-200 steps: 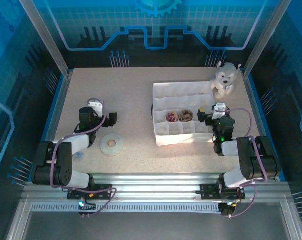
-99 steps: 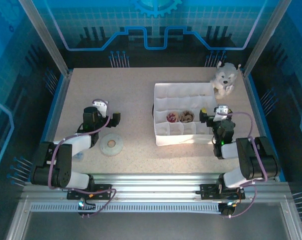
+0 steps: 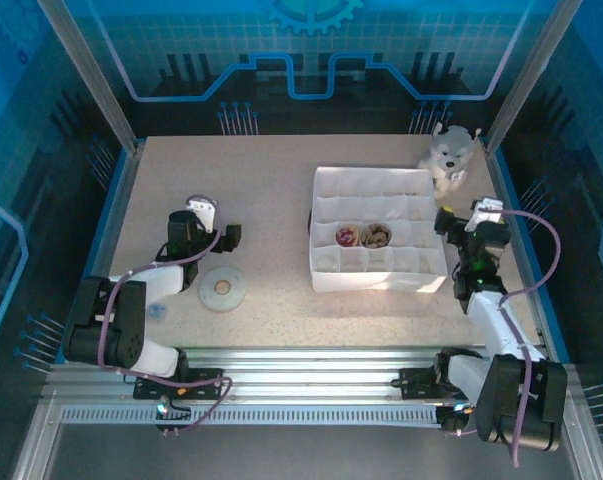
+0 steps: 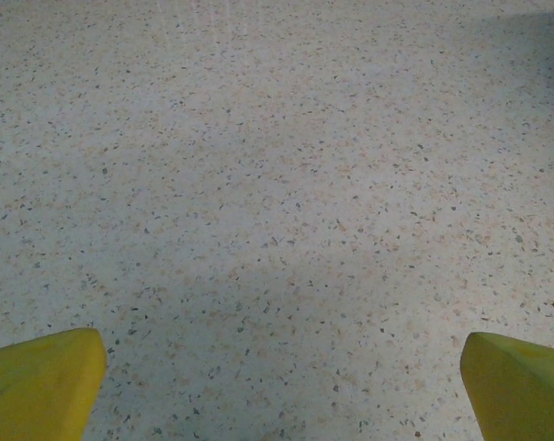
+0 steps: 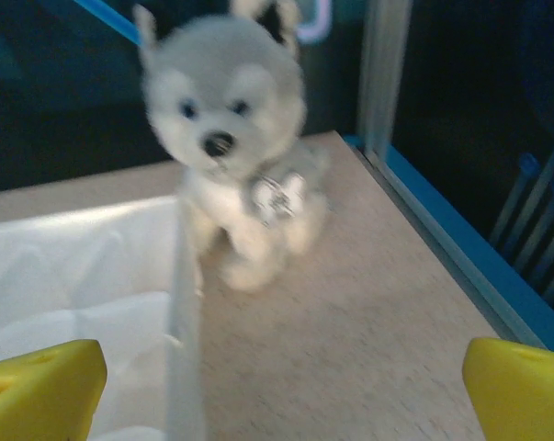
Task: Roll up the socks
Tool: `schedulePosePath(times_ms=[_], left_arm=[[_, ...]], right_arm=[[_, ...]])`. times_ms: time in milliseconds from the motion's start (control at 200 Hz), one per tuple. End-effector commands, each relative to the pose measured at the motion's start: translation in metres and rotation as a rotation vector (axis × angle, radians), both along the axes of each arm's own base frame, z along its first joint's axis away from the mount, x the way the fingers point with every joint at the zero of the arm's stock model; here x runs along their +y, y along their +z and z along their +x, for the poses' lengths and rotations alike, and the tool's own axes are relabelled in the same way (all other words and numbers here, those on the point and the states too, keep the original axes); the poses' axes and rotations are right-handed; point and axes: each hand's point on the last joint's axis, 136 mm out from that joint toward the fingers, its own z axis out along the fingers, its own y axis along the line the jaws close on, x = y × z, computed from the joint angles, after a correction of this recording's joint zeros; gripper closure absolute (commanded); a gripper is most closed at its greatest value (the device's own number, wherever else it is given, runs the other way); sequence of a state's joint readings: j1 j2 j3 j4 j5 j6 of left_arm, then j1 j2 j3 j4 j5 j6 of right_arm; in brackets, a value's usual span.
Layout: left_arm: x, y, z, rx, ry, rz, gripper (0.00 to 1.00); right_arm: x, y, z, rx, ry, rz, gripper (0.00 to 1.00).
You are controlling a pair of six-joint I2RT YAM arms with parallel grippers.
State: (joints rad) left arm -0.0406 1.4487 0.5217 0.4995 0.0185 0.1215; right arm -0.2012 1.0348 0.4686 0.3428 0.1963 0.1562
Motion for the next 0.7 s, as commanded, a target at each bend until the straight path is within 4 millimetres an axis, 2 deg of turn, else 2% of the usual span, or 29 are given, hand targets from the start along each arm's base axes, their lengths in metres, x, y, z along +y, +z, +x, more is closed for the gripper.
schedulePosePath(times_ms=[0, 100, 185, 335, 400, 560, 695], left_arm=[[-0.001, 0.008, 0.005, -0.018, -0.002, -0.009, 0.00], [-0.001, 0.009, 0.003, -0.017, -0.006, 0.003, 0.00], [0.000, 0.010, 0.001, -0.019, -0.009, 0.014, 0.01], [0.002, 0.009, 0.001, -0.026, 0.000, 0.017, 0.00], [0.002, 0.007, 0.001, -0.023, 0.000, 0.017, 0.01], [0.003, 0.006, 0.001, -0.018, 0.009, 0.022, 0.00], [0.001, 0.004, 0.003, 0.003, 0.001, 0.004, 0.01]], right_arm=[[-0.031, -0.065, -0.039, 0.366, -0.173, 0.109, 0.00], [-0.048, -0.073, -0.049, 0.426, -0.244, 0.192, 0.00], [-0.042, -0.079, -0.042, 0.444, -0.176, 0.229, 0.00], [-0.011, -0.108, -0.030, 0.544, -0.045, 0.309, 0.02], [0.008, -0.111, -0.020, 0.542, 0.022, 0.273, 0.02], [0.053, -0.100, 0.014, 0.400, 0.187, 0.053, 0.00], [0.077, -0.083, 0.035, 0.221, 0.291, 0.014, 0.00]])
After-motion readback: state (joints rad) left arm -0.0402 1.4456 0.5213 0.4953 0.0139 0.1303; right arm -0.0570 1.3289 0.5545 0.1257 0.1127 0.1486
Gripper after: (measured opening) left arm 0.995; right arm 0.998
